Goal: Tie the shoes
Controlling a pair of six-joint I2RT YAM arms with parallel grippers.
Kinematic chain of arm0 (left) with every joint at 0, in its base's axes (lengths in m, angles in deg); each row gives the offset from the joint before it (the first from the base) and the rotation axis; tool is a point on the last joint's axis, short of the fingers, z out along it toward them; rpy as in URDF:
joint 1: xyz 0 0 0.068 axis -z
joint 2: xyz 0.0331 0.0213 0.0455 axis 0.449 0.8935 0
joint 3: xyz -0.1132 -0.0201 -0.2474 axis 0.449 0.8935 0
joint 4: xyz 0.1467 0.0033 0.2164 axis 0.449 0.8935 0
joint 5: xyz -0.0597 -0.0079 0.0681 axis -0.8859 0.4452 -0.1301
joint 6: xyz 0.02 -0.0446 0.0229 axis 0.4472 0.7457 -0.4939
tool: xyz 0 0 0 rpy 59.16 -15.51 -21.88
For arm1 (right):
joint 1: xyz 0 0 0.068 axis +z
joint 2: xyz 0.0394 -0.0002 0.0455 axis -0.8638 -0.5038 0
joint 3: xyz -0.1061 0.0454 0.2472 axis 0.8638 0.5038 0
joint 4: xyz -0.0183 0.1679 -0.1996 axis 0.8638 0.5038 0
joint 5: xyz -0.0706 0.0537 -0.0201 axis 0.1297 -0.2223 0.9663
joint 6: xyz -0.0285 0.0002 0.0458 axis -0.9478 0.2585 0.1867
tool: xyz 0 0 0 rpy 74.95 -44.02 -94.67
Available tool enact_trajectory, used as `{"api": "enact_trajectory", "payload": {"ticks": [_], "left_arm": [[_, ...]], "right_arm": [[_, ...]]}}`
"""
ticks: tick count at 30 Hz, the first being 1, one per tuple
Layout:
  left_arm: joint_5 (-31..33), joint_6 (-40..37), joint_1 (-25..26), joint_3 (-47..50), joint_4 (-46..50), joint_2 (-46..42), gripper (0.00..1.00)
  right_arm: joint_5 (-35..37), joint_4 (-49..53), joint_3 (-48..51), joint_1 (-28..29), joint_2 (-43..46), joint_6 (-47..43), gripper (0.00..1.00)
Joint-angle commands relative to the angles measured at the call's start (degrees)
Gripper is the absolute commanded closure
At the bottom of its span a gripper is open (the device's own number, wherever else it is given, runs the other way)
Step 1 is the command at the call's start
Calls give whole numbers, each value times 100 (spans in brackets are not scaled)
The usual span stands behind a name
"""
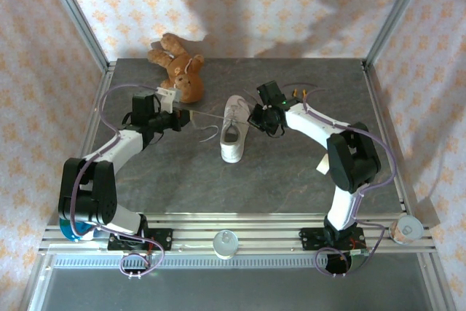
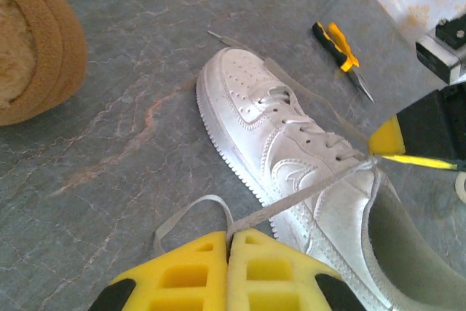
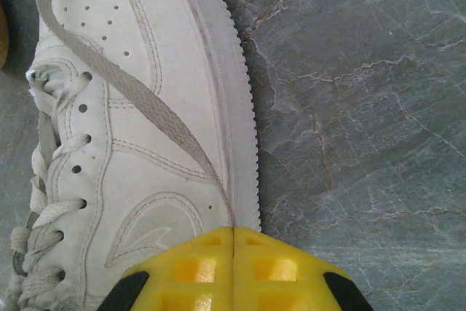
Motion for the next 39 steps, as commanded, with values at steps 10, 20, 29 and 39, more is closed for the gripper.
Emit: {"api": "enact_trajectory", "payload": {"ticks": [10,20,29,39], "left_arm": [[-202,59,242,-434,-250,-206,100],[78,-1059,1396,-1862,1236,221,100],[176,-1408,1623,-2428,1792,567,100],[207,-1500,1705,-2610,1938,739,100]], "right_arm": [[344,741,-671,-171,-127,-349,80],[264,1608,-1742,-607,-452,-741,49],[85,2053,-3010,-781,-1618,-867,45],[-605,1534,-3751,-407,-2623,-151,45]]}}
